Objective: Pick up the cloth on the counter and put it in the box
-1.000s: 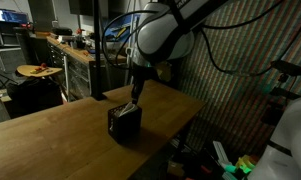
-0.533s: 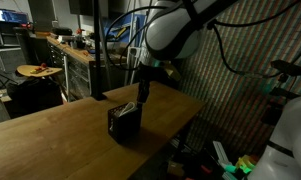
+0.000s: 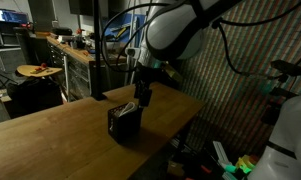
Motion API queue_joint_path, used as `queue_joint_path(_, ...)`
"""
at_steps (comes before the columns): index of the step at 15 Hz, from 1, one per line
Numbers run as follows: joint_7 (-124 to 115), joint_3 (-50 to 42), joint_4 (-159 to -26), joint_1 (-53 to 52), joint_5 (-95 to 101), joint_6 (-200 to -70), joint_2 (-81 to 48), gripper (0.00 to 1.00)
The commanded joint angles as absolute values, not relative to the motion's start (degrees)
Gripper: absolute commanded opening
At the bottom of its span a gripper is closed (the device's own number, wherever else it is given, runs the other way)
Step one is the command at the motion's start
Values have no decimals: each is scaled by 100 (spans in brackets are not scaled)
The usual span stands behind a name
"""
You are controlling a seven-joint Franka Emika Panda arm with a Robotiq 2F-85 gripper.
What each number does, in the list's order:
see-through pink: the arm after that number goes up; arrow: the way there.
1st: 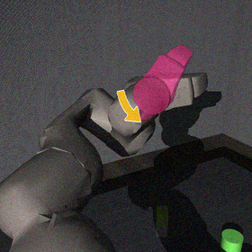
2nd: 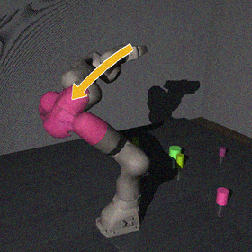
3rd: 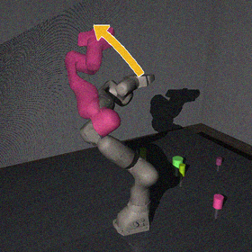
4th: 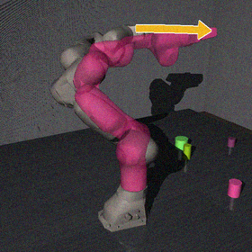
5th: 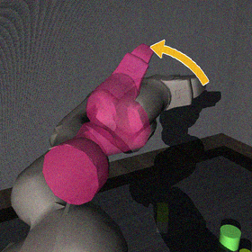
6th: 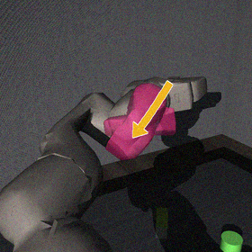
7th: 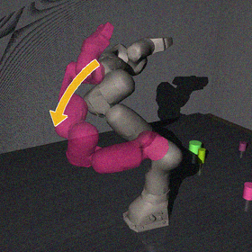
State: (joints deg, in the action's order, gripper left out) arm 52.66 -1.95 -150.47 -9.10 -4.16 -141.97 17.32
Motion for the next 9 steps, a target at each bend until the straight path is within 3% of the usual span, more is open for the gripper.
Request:
queue_joint_path(1, 5647, -249, -14984, -1121, -595, -14298, 1706, 100)
queue_joint_path(9, 6611, -414, -14708, -980, -432, -14594, 1179, 100)
